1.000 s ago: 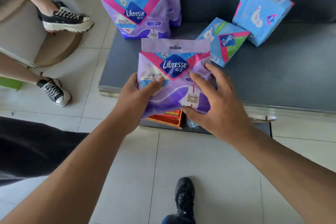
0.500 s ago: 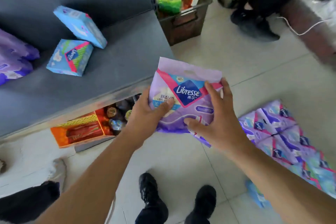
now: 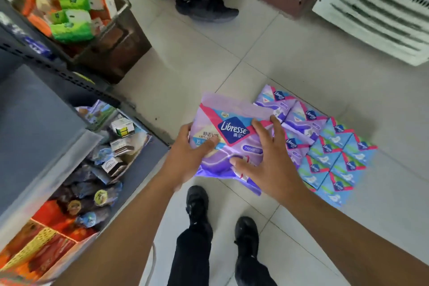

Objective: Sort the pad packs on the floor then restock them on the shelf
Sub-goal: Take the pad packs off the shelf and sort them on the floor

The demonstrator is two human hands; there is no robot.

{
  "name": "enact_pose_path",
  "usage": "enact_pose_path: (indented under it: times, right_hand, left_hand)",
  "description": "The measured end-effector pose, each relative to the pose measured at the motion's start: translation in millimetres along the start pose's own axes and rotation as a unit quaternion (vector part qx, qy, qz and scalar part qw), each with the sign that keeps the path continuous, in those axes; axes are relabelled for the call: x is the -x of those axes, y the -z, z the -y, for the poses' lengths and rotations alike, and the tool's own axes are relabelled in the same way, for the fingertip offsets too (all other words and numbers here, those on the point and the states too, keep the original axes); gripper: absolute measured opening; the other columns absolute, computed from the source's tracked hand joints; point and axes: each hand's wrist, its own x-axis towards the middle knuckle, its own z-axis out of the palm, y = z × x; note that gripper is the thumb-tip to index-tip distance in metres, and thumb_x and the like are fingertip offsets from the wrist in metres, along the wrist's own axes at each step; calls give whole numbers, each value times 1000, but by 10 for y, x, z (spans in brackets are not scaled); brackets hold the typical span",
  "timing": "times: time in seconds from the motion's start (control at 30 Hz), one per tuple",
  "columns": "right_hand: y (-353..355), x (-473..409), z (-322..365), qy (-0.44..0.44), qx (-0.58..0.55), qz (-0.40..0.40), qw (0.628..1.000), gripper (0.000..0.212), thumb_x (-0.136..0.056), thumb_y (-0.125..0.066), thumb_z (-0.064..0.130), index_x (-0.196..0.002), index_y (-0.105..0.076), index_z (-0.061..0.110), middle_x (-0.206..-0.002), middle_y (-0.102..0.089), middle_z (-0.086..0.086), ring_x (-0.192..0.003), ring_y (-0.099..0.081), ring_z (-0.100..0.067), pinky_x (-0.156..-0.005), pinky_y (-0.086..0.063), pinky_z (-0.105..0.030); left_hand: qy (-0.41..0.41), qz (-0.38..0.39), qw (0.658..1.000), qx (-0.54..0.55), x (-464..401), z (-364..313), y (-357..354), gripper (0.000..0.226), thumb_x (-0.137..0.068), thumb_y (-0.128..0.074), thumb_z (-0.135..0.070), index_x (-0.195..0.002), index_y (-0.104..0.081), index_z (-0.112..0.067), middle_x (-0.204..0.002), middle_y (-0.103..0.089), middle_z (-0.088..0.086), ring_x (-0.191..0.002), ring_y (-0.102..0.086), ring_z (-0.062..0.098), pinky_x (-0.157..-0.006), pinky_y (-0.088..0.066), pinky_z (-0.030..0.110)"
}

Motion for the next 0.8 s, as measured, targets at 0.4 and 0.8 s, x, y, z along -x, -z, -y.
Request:
enact_pose_path:
  times: [0.4, 0.8]
  right_hand:
    - [-371, -59, -729, -282, -203, -154, 925, 79, -86, -73, 24, -146, -22, 34, -140, -42, 6, -122, -52, -5, -84, -56, -24]
    - [-1596, -515, -2894, -444, -186, -128, 867, 40, -85, -73, 21, -115, -46, 18, -109, -62, 0, -92, -61, -14, -67, -46, -17]
  left_hand:
    - [78, 84, 985, -131, -698, 384, -353, 50, -82, -75, -32, -121, -44, -28, -104, -63, -9, -92, -65, 8, -71, -56, 25]
    - [143, 97, 923, -343, -2054, 2514, -857, 54, -86, -72, -29, -130, -44, -15, -121, -62, 6, -104, -63, 24, -82, -53, 32]
